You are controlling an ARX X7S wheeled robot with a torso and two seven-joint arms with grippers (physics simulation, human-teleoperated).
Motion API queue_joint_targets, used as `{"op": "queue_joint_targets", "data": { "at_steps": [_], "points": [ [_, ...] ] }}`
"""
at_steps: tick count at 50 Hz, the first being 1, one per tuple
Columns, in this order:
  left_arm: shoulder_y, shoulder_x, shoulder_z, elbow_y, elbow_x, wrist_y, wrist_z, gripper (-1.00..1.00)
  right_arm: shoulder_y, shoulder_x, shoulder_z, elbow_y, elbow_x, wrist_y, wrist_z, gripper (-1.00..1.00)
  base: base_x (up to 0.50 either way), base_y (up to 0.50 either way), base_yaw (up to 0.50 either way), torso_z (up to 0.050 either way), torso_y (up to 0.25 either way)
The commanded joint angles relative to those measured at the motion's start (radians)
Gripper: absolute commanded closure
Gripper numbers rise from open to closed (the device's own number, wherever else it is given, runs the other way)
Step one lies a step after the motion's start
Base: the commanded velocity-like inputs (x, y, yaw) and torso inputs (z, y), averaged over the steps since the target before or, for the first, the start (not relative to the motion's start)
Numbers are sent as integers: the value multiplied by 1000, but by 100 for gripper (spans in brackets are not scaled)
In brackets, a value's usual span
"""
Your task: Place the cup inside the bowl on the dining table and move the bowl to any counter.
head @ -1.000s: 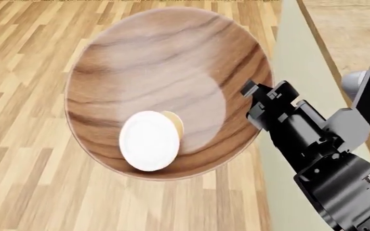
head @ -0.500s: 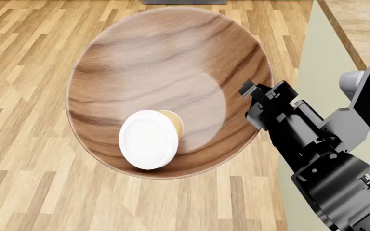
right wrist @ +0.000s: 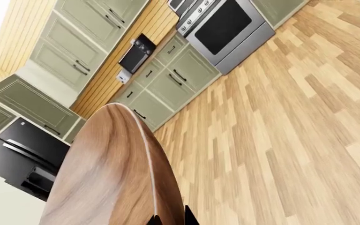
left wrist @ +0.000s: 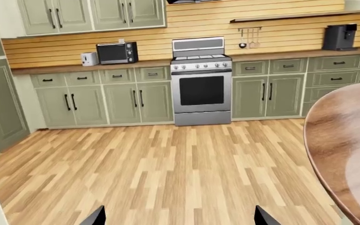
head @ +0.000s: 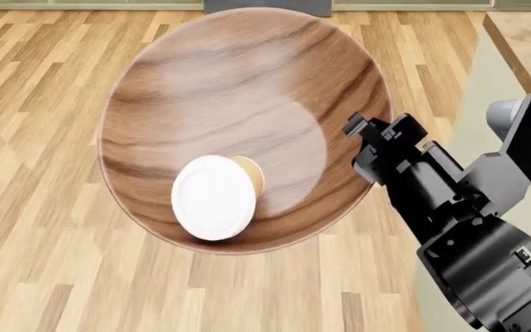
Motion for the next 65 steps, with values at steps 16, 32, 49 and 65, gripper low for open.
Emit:
{"op": "queue_joint_targets", "data": {
  "at_steps": [16,32,49,65],
  "points": [
    [-7,20,19,-1,15,-7,-16,-100,2,2,-5,2,0,-31,-22,100,500,107,0,0,1],
    [-46,40,48,-27,36,0,-10,-100,48,2,-26,56,-3,-35,-40,100,500,170,0,0,1],
    [-240,95,199,-124,139,-44,38,-100,73,-5,-57,157,-51,-76,-112,100,500,201,0,0,2],
    [-217,91,185,-134,146,-30,19,-100,142,-5,-57,209,-44,-88,-104,100,500,202,0,0,1]
  ]
}}
